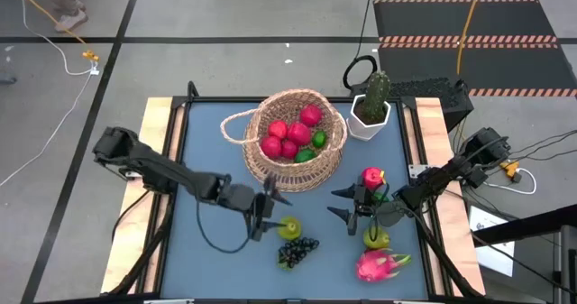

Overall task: Build produce basket
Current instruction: Put the green pear into the brown basket

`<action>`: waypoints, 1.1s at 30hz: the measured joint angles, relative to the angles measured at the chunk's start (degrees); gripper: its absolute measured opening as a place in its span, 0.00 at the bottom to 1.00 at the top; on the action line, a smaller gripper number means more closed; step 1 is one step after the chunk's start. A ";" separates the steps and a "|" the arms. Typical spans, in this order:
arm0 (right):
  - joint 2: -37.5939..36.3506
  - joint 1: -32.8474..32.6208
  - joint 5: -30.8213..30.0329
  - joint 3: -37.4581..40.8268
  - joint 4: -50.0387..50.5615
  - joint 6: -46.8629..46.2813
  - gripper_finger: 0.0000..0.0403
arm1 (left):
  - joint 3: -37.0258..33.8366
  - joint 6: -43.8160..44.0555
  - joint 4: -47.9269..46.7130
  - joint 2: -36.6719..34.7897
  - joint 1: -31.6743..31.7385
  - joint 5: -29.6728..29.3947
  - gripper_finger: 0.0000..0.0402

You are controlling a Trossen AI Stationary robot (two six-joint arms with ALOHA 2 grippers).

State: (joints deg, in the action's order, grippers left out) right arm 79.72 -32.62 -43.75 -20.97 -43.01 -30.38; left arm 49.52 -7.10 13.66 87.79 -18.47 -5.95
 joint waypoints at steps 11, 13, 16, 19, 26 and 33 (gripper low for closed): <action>0.00 0.00 0.02 0.00 -1.22 -0.48 0.63 | -3.47 4.40 11.73 13.59 -1.11 5.09 0.58; 0.00 0.00 0.02 0.00 -1.21 -0.43 0.63 | -3.35 4.78 14.34 15.52 -1.08 5.03 0.56; 0.00 0.00 0.02 0.00 -1.16 -0.45 0.63 | -3.26 5.85 18.03 17.69 -0.97 4.82 0.53; 0.00 0.00 0.02 0.00 -1.30 -0.47 0.63 | -3.24 6.76 18.22 17.79 -0.67 5.00 0.48; 0.00 0.00 0.02 0.00 -1.33 -0.47 0.63 | -3.34 7.38 16.83 16.20 0.07 4.25 0.36; 0.00 0.00 0.02 0.00 -1.34 -0.44 0.63 | -3.17 4.44 12.23 8.64 0.53 -3.38 0.37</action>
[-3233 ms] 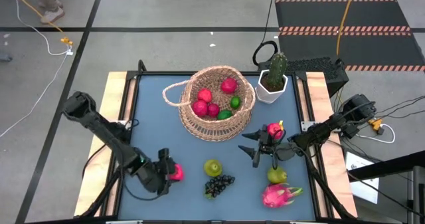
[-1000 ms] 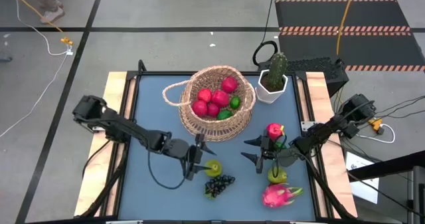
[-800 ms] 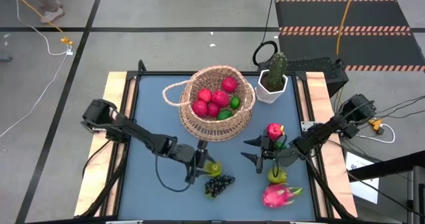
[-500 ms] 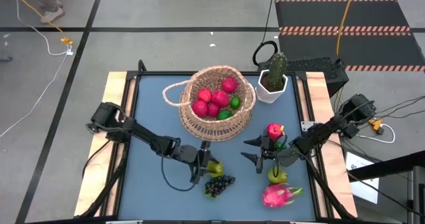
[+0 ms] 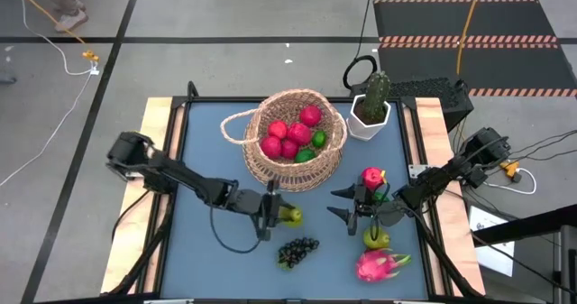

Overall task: Build produce basket
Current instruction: Put the green pear into the brown basket, then put the black grapes into the brown basket

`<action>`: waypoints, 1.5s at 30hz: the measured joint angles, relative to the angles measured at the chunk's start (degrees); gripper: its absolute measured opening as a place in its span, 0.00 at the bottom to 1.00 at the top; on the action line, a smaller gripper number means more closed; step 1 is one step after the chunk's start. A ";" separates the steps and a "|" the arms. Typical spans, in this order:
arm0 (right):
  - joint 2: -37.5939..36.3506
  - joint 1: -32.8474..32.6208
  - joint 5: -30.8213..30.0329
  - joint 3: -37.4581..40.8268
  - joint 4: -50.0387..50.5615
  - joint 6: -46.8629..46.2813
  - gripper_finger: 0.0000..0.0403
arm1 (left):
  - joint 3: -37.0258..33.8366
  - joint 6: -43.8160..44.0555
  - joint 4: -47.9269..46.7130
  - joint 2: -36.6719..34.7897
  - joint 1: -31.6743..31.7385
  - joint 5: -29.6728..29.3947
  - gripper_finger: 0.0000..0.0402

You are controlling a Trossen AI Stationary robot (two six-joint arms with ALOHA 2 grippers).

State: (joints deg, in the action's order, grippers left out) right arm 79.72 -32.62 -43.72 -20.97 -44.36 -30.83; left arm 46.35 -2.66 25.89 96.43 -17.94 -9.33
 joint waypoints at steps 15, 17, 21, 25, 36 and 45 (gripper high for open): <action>0.02 0.00 -0.02 -0.02 -0.44 0.03 0.63 | 2.18 -9.27 0.13 -20.01 14.28 -19.69 0.38; 0.02 0.00 -0.02 -0.02 -0.51 0.02 0.63 | 2.18 -7.68 -2.24 -19.97 17.84 -19.69 0.39; 0.02 0.00 -0.02 -0.02 -0.42 0.02 0.63 | 2.06 -3.17 -8.26 -18.23 23.71 -19.76 0.50; 0.02 0.00 -0.01 -0.02 -0.42 0.01 0.63 | 2.18 3.06 -11.20 -18.61 25.91 -19.12 0.66; 0.02 0.00 -0.02 -0.02 1.65 0.02 0.63 | 2.23 -8.48 -5.98 -20.11 10.57 -8.70 0.85; 0.02 0.91 -0.15 0.00 4.43 -1.13 0.63 | 2.10 -0.13 -9.21 -13.25 -7.49 -8.61 0.75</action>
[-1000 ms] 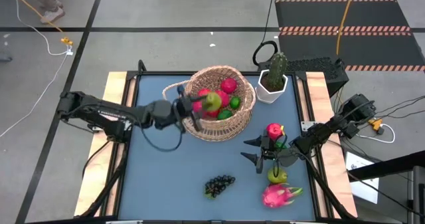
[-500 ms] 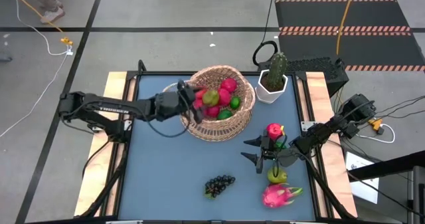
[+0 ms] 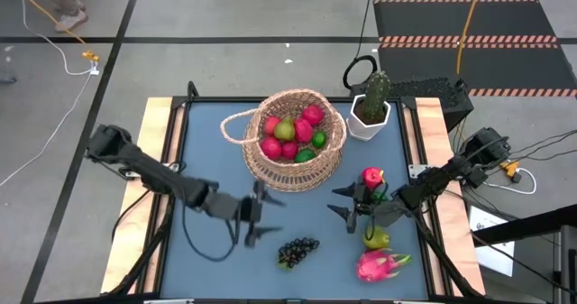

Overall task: Build produce basket
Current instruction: Put the black grapes into the brown basket

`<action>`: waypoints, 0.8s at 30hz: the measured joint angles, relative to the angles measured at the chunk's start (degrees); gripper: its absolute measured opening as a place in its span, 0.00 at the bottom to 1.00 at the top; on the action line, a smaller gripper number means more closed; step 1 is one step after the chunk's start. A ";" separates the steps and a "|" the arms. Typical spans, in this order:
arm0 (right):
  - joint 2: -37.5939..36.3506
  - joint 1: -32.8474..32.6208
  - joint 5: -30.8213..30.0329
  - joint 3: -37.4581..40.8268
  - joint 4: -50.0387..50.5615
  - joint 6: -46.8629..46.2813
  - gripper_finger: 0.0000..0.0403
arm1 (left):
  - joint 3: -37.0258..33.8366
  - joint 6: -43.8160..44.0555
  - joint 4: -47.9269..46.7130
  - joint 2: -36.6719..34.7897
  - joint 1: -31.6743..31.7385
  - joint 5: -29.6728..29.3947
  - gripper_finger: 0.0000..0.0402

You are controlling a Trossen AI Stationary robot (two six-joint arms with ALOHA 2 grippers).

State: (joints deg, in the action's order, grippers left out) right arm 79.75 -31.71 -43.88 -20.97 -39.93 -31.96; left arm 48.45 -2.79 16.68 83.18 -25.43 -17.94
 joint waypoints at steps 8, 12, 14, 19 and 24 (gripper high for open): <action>0.00 1.87 0.07 0.02 3.46 -4.49 0.63 | 0.07 11.55 10.66 15.12 -5.89 -0.51 0.75; 0.00 2.41 0.09 0.02 3.28 -6.41 0.63 | 0.07 14.44 16.59 21.76 -5.95 0.01 0.75; 0.00 2.41 0.11 0.02 3.14 -6.83 0.63 | 0.06 16.25 17.84 23.68 -5.73 0.05 0.76; 0.00 2.39 0.13 0.02 3.05 -6.52 0.63 | 0.07 21.10 18.08 26.69 -5.17 1.32 0.76; 0.00 2.39 0.15 0.02 3.35 -6.52 0.63 | 0.09 28.27 18.44 29.84 -4.71 5.74 0.77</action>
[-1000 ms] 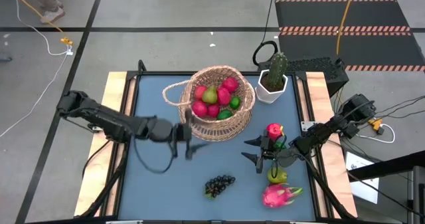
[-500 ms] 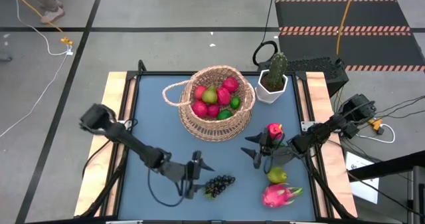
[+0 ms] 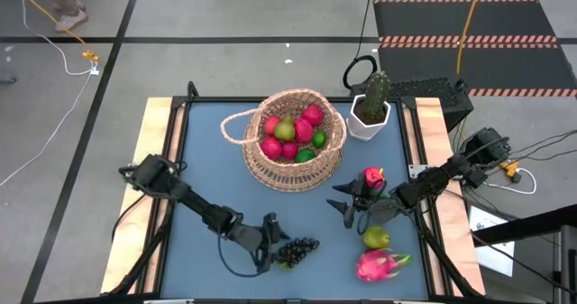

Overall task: Build produce basket
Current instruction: Put the black grapes into the brown basket

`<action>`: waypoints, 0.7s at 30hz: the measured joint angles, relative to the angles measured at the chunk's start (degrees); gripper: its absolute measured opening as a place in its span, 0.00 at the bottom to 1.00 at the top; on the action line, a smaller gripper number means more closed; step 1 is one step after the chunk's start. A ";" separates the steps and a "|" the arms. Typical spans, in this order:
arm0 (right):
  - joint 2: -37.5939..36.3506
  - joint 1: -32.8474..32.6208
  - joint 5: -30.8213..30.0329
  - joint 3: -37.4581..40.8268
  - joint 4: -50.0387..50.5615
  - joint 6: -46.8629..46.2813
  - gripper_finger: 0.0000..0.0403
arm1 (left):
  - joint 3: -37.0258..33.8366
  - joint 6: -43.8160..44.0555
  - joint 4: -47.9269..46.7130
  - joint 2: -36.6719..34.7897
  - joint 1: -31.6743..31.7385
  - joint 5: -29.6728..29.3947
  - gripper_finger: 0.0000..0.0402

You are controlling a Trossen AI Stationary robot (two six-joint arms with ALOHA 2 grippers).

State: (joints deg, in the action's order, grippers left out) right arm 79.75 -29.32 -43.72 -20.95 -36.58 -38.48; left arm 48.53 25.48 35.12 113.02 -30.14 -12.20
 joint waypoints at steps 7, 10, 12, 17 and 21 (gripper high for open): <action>0.00 0.00 0.33 0.00 -0.02 -1.10 0.63 | 0.21 7.59 1.34 4.54 0.03 1.96 0.69; 0.00 -0.13 0.44 0.00 -0.02 -1.43 0.63 | 0.22 6.82 0.95 4.74 0.08 1.65 0.57; 0.00 -0.40 0.44 0.00 -0.07 -1.78 0.63 | 0.15 5.85 0.84 4.71 0.23 1.23 0.47; 0.00 -0.57 0.44 0.00 -1.77 -1.51 0.63 | 0.04 3.11 1.98 4.56 0.59 1.89 0.22; 0.00 -0.99 0.45 0.00 -4.62 -0.12 0.63 | 0.00 1.88 2.92 4.56 0.64 1.98 0.09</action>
State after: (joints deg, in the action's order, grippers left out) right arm 79.75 -30.31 -43.27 -20.95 -41.20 -38.60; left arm 48.54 27.36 38.04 117.58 -29.50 -10.22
